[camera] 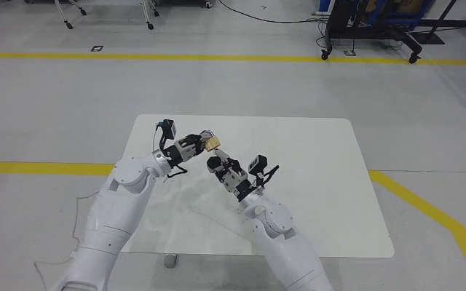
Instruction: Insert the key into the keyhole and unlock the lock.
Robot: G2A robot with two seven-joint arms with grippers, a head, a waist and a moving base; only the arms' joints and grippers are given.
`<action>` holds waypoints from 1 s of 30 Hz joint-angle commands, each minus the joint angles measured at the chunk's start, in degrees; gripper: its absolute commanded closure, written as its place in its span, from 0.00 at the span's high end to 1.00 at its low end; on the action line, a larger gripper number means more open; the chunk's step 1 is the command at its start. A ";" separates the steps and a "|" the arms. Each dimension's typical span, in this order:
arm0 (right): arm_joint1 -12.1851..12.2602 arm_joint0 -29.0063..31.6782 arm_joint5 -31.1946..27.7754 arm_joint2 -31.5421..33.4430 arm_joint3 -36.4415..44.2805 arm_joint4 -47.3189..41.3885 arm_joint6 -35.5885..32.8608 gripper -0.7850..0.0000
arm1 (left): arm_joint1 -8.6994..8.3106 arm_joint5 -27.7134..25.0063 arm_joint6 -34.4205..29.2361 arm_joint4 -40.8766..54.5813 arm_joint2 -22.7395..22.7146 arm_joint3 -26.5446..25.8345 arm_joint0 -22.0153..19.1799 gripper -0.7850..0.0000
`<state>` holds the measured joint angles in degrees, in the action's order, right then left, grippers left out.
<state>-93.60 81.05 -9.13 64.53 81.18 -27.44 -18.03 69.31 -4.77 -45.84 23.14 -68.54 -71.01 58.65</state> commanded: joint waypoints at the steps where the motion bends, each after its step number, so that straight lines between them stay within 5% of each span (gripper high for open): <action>1: 0.02 -0.03 -0.23 -0.12 0.05 0.10 0.56 0.29 | 0.00 -0.03 0.00 -0.17 0.08 -0.06 -0.01 0.00; 3: 0.02 -0.23 -0.65 -0.11 0.03 0.04 1.51 0.25 | 0.00 -0.14 -0.05 -0.32 0.13 -0.10 -0.01 0.00; 7: 0.01 -0.74 -1.03 -0.31 -0.57 -0.71 2.23 0.00 | -0.01 -0.28 -0.06 -0.55 0.15 -0.09 -0.04 0.00; 15: 0.09 -1.17 -0.70 -0.20 -1.47 -5.46 -0.29 0.00 | -0.02 -0.65 -0.11 -1.51 0.49 -0.32 -0.09 0.00; 22: 0.64 -1.08 5.81 2.06 -1.09 -16.05 -8.48 0.00 | -0.01 -1.84 0.83 -2.08 0.45 -0.62 0.11 0.00; 27: 1.19 -0.79 6.85 2.70 -0.65 -15.22 -9.76 0.00 | -0.04 -2.60 2.50 -2.02 -0.07 -1.36 0.85 0.00; 29: 1.31 -0.63 6.77 2.49 -0.28 -14.54 -9.65 0.62 | -0.06 -2.51 2.73 -2.05 -0.15 -1.62 1.04 0.00; 30: 1.40 -0.46 6.07 2.53 0.01 -13.69 -9.24 0.79 | -0.07 -2.41 2.82 -2.12 -0.18 -1.70 1.12 0.00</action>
<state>-92.26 80.48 -2.55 67.04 80.97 -41.74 -27.55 69.25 -7.28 -43.10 21.07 -68.70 -72.65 59.71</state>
